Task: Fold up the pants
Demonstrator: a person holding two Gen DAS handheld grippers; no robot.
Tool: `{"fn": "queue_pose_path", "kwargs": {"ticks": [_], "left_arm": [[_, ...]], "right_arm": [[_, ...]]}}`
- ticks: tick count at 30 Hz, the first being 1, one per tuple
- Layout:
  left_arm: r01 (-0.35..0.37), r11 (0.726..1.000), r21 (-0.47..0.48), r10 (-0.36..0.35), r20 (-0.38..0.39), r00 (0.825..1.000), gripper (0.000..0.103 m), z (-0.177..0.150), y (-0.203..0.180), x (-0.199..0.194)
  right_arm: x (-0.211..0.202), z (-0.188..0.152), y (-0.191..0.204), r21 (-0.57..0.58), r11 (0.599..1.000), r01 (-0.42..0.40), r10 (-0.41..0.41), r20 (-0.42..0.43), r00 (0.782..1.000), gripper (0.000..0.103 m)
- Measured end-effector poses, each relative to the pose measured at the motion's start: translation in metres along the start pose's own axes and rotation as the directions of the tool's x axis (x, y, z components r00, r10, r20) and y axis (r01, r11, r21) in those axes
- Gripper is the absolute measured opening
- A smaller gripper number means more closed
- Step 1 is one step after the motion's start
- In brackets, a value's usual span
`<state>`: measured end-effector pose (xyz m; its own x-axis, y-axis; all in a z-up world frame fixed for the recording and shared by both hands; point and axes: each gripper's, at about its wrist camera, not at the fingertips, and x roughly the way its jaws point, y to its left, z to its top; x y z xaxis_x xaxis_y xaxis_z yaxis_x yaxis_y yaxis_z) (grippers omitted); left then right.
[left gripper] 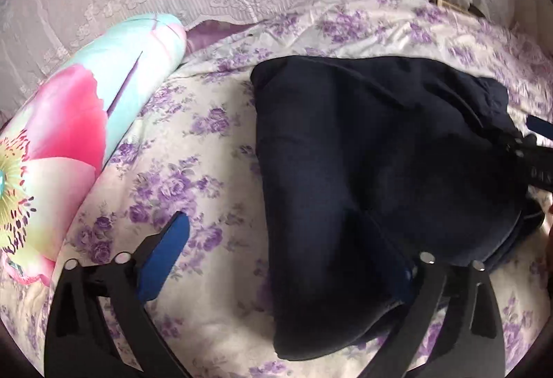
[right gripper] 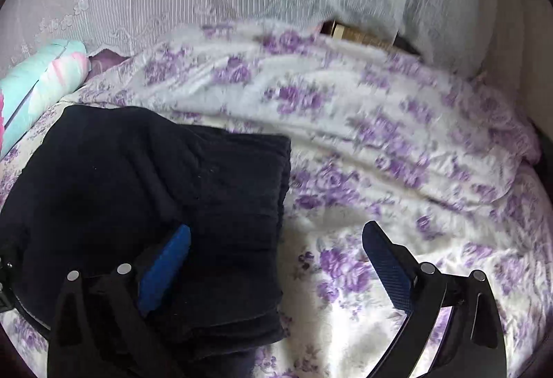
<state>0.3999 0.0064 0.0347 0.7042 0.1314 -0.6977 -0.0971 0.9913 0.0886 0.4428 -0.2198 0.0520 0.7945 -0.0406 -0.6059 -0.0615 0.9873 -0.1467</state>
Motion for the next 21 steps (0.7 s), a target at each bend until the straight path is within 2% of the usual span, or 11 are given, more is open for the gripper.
{"fn": "queue_pose_path", "kwargs": {"ticks": [2, 4, 6, 8, 9, 10, 11, 13, 14, 17, 21], "left_arm": [[0.054, 0.997, -0.056, -0.055, -0.008, 0.998, 0.098, 0.001, 0.012, 0.002], [0.060, 0.994, -0.090, -0.058, 0.016, 0.998, 0.098, -0.001, 0.016, -0.003], [0.016, 0.997, -0.074, -0.011, 0.064, 0.998, 0.098, -0.004, 0.008, -0.014], [-0.044, 0.998, -0.037, 0.049, 0.150, 0.987, 0.098, -0.008, -0.007, -0.034], [-0.076, 0.997, -0.017, 0.078, 0.199, 0.977, 0.098, -0.014, -0.015, -0.048], [-0.086, 0.996, -0.007, 0.085, 0.224, 0.971, 0.098, -0.017, -0.020, -0.057], [-0.088, 0.996, 0.005, 0.084, 0.247, 0.965, 0.098, -0.021, -0.025, -0.068], [-0.084, 0.996, 0.023, 0.075, 0.262, 0.962, 0.098, -0.031, -0.034, -0.084], [-0.078, 0.997, 0.030, 0.067, 0.257, 0.964, 0.098, -0.037, -0.038, -0.091], [-0.060, 0.998, 0.037, 0.050, 0.233, 0.971, 0.098, -0.054, -0.044, -0.108], [-0.056, 0.998, 0.037, 0.046, 0.232, 0.972, 0.098, -0.079, -0.046, -0.133]], "right_arm": [[-0.032, -0.005, 0.001, 0.009, 0.999, 0.040, -0.041, 0.170, 0.985, 0.099], [-0.051, -0.012, 0.004, -0.018, 1.000, 0.001, 0.003, 0.264, 0.965, 0.099], [-0.035, -0.013, 0.020, -0.104, 0.995, -0.015, 0.029, 0.131, 0.991, 0.099], [-0.019, -0.020, 0.035, -0.163, 0.985, 0.047, -0.047, 0.003, 0.999, 0.099], [-0.031, -0.022, 0.034, -0.155, 0.984, 0.094, -0.084, 0.066, 0.994, 0.099], [-0.057, -0.027, 0.030, -0.107, 0.982, 0.157, -0.135, 0.194, 0.972, 0.099], [-0.079, -0.035, 0.024, -0.069, 0.984, 0.167, -0.141, 0.283, 0.949, 0.099], [-0.107, -0.047, 0.016, -0.040, 0.996, 0.080, -0.059, 0.369, 0.928, 0.099], [-0.111, -0.053, 0.014, -0.038, 0.998, 0.051, -0.035, 0.353, 0.935, 0.099], [-0.107, -0.058, 0.016, -0.040, 0.990, 0.134, -0.120, 0.247, 0.962, 0.099], [-0.135, -0.073, 0.012, 0.020, 0.994, 0.108, -0.110, 0.263, 0.958, 0.099]]}}
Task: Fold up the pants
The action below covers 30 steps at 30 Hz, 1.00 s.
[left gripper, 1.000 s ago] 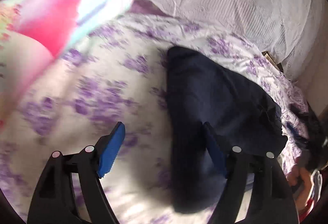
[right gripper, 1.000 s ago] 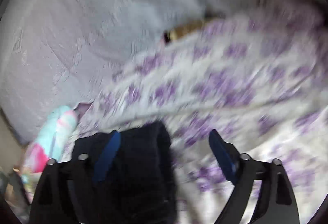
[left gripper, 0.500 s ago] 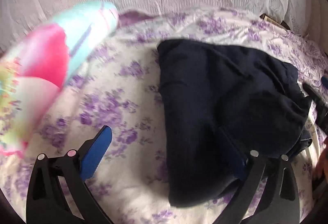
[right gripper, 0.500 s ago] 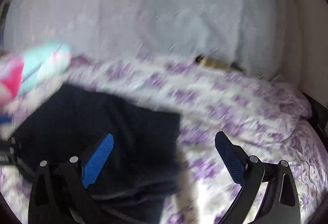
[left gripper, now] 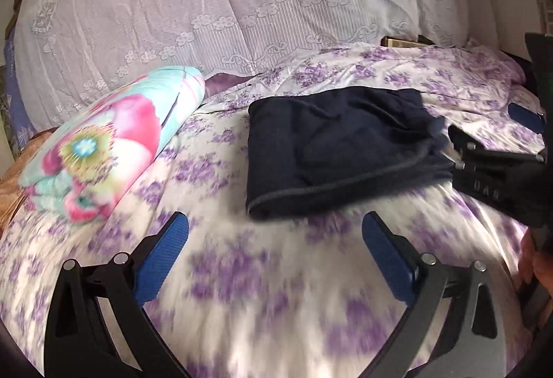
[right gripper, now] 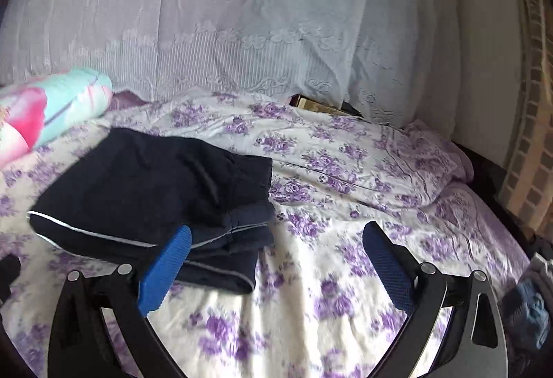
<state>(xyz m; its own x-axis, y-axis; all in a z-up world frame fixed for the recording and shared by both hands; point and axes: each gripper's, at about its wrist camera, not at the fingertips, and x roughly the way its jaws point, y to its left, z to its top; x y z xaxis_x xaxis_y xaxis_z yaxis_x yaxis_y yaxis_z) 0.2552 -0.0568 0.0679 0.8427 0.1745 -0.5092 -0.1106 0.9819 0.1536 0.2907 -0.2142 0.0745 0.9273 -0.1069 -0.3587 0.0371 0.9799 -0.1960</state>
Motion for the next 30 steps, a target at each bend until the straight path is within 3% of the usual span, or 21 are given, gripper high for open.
{"fn": "queue_pose_path", "kwargs": {"ticks": [4, 10, 14, 20, 30], "left_arm": [[0.003, 1.000, -0.028, -0.003, 0.026, 1.000, 0.098, -0.019, 0.006, -0.034], [0.012, 0.994, -0.113, -0.011, 0.005, 1.000, 0.098, -0.035, 0.025, -0.061], [-0.004, 0.987, -0.159, 0.013, 0.055, 0.998, 0.098, -0.042, 0.038, -0.083], [0.008, 0.980, -0.201, 0.010, 0.087, 0.996, 0.098, -0.043, 0.047, -0.093], [0.008, 0.990, -0.144, 0.008, 0.113, 0.994, 0.098, -0.041, 0.036, -0.097]], "right_arm": [[-0.023, -0.012, -0.013, 0.088, 0.995, -0.055, 0.057, -0.023, 0.998, 0.099], [-0.064, -0.030, -0.026, 0.190, 0.971, -0.147, 0.155, -0.028, 0.988, 0.099], [-0.085, -0.033, -0.013, 0.150, 0.970, -0.189, 0.192, -0.008, 0.981, 0.099], [-0.086, -0.030, 0.011, 0.036, 0.979, -0.200, 0.201, -0.019, 0.979, 0.099], [-0.071, -0.031, -0.008, 0.150, 0.960, -0.238, 0.249, -0.062, 0.967, 0.099]]}}
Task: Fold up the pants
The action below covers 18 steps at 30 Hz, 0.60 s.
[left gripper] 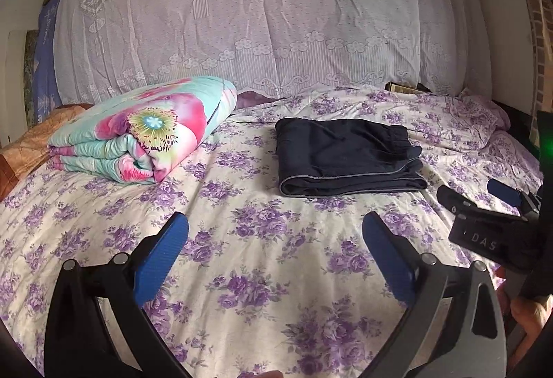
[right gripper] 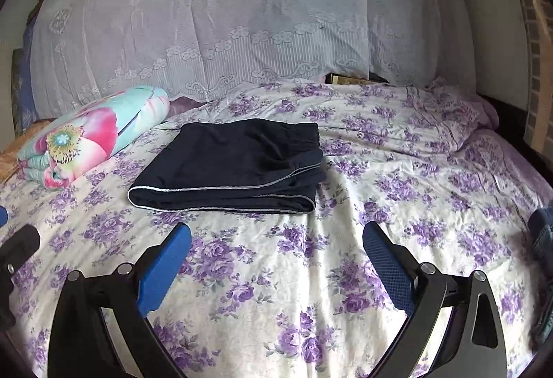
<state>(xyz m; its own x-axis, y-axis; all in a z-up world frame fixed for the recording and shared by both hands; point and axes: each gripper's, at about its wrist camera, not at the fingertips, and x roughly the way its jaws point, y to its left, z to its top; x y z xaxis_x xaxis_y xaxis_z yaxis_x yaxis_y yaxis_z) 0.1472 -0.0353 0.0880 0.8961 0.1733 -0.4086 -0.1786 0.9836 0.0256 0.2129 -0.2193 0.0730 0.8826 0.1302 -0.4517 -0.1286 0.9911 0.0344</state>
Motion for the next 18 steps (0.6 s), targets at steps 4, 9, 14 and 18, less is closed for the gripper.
{"fn": "queue_pose_path", "kwargs": {"ticks": [4, 9, 14, 18], "left_arm": [[-0.013, 1.000, 0.028, 0.012, 0.029, 1.000, 0.098, -0.002, -0.005, -0.004], [-0.023, 0.999, 0.042, 0.022, 0.031, 0.999, 0.098, -0.002, -0.009, -0.005], [-0.014, 0.999, 0.045, 0.014, 0.001, 1.000, 0.098, -0.004, -0.010, 0.000], [0.028, 0.999, 0.027, -0.027, -0.046, 0.999, 0.098, -0.004, -0.007, 0.008]], "right_arm": [[0.002, -0.001, -0.003, 0.018, 1.000, -0.004, 0.004, -0.012, 1.000, 0.099], [0.003, -0.001, -0.003, 0.015, 1.000, -0.005, 0.005, -0.013, 1.000, 0.099], [0.003, -0.001, -0.003, 0.019, 1.000, -0.004, 0.004, -0.014, 1.000, 0.099], [0.004, -0.002, -0.003, 0.020, 1.000, -0.008, 0.009, -0.018, 1.000, 0.099]]}}
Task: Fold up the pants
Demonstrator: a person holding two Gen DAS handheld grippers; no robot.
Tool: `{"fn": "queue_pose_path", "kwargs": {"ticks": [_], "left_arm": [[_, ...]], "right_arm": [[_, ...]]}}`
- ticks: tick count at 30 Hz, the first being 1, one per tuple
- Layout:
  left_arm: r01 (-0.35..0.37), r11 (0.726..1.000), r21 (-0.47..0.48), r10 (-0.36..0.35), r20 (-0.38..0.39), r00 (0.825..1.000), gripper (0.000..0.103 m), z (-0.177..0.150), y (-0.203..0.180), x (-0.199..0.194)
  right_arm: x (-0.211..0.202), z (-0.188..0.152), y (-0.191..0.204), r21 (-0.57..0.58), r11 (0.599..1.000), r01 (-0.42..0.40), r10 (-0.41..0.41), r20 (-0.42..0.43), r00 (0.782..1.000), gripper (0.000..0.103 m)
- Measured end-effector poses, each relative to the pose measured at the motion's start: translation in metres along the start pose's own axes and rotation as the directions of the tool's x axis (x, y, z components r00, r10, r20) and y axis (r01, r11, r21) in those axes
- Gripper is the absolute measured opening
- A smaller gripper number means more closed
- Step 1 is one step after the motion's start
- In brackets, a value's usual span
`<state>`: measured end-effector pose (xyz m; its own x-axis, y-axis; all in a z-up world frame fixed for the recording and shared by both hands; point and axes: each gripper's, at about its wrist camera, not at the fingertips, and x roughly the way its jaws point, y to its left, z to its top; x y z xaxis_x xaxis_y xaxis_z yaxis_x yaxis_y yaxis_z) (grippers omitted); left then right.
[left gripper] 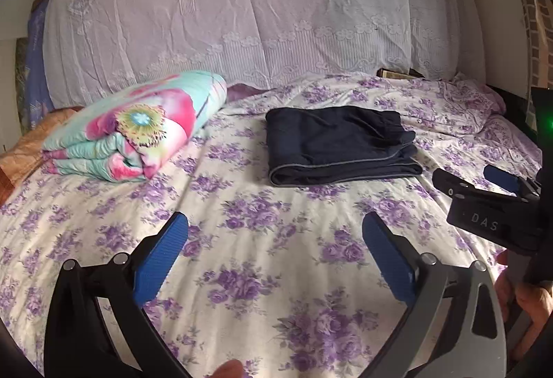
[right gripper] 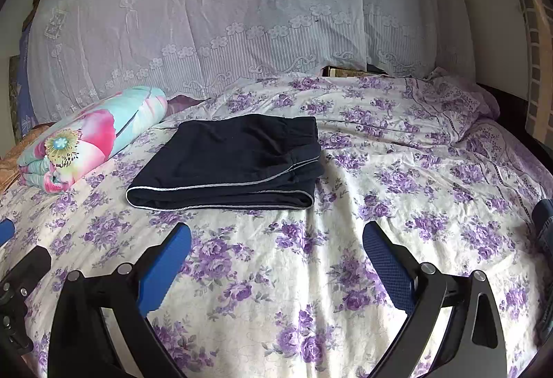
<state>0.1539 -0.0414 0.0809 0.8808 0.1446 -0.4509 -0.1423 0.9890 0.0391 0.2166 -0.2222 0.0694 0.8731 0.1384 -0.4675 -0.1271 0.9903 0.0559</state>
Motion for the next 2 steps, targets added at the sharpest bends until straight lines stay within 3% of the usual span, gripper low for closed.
{"fn": "queue_pose_path", "kwargs": {"ticks": [2], "left_arm": [[-0.004, 1.000, 0.001, 0.004, -0.002, 1.000, 0.098, -0.0002, 0.0001, 0.0009]], "right_arm": [[0.0000, 0.0000, 0.0000, 0.000, 1.000, 0.000, 0.000, 0.000, 1.000, 0.099]]}}
